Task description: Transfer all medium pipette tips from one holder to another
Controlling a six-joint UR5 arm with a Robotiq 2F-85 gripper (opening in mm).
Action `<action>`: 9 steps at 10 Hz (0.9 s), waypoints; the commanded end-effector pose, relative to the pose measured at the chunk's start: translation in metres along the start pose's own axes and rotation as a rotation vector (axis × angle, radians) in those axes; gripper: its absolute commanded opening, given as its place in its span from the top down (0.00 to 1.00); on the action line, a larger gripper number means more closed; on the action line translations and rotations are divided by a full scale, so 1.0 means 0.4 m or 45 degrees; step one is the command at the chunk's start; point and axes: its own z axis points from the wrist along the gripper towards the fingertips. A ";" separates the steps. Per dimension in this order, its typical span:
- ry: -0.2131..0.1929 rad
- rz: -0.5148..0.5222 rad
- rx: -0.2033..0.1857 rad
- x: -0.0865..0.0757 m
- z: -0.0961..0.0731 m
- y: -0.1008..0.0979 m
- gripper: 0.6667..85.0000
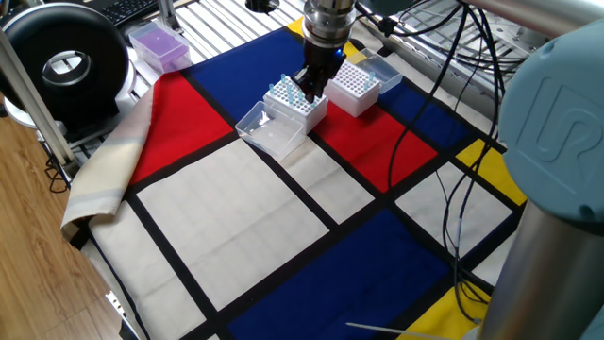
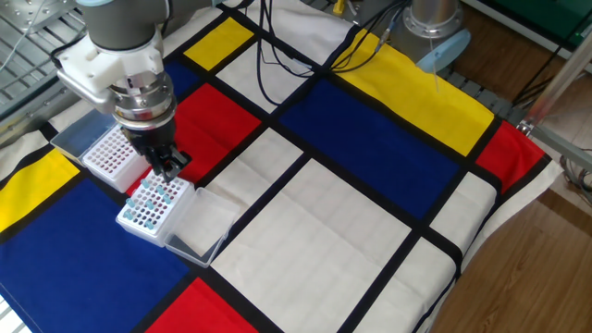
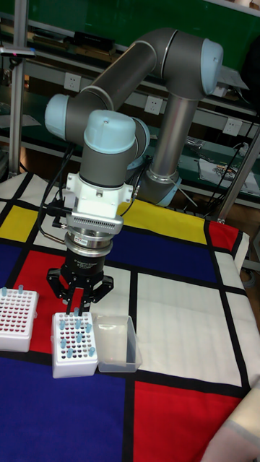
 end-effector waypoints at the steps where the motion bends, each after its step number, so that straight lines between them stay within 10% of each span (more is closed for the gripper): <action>1: -0.012 0.016 -0.009 0.001 0.001 0.004 0.69; 9: -0.036 0.064 -0.004 -0.007 0.001 0.014 0.76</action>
